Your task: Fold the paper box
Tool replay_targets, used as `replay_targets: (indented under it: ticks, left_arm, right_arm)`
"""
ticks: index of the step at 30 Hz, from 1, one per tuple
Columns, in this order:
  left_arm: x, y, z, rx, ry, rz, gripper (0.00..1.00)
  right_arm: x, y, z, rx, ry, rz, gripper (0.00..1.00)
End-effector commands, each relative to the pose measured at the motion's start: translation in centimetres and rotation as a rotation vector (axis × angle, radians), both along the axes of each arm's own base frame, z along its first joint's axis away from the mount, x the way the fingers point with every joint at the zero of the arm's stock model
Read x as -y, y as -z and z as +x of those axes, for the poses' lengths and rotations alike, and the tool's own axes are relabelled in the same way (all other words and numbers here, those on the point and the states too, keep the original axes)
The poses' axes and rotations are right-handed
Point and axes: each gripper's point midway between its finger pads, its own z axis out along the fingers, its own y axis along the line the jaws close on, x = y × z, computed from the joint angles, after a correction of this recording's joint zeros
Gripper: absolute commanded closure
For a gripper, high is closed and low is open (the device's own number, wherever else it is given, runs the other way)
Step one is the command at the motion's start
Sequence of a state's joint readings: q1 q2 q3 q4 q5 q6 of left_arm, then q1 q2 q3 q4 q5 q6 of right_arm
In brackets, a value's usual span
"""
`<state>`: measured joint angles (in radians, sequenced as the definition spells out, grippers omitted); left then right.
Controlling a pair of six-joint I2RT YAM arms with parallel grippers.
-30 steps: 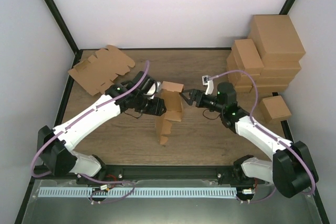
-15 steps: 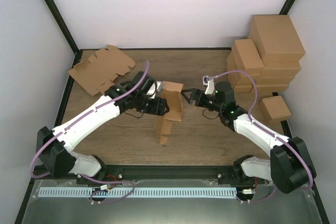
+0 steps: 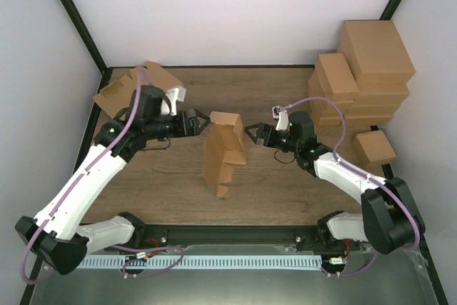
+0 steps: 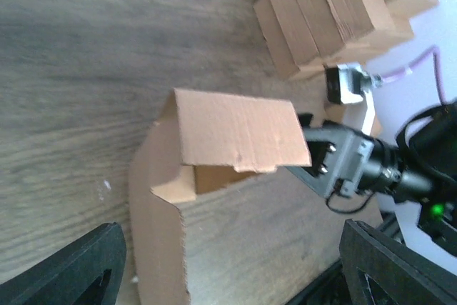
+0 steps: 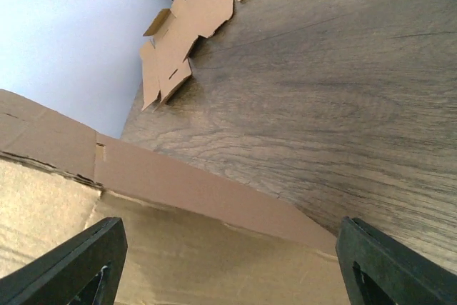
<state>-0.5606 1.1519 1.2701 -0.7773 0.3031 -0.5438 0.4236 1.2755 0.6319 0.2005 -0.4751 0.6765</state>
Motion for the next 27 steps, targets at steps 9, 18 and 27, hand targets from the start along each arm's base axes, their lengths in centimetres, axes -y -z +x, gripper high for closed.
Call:
replay_targets:
  ticks: [9, 18, 27]
  left_arm:
    - [-8.3, 9.8, 3.2, -0.151, -0.327, -0.211, 0.3]
    - [-3.5, 7.1, 2.2, -0.089, -0.037, -0.372, 0.42]
    - [-0.7, 8.9, 0.7, -0.162, 0.108, -0.34, 0.4]
  right_arm:
    - [-0.5, -2.7, 0.3, 0.076, -0.037, 0.019, 0.17]
    - [-1.8, -0.8, 0.7, 0.062, -0.115, 0.019, 0.19]
    - [-1.6, 1.9, 1.2, 0.032, -0.098, -0.02, 0.21]
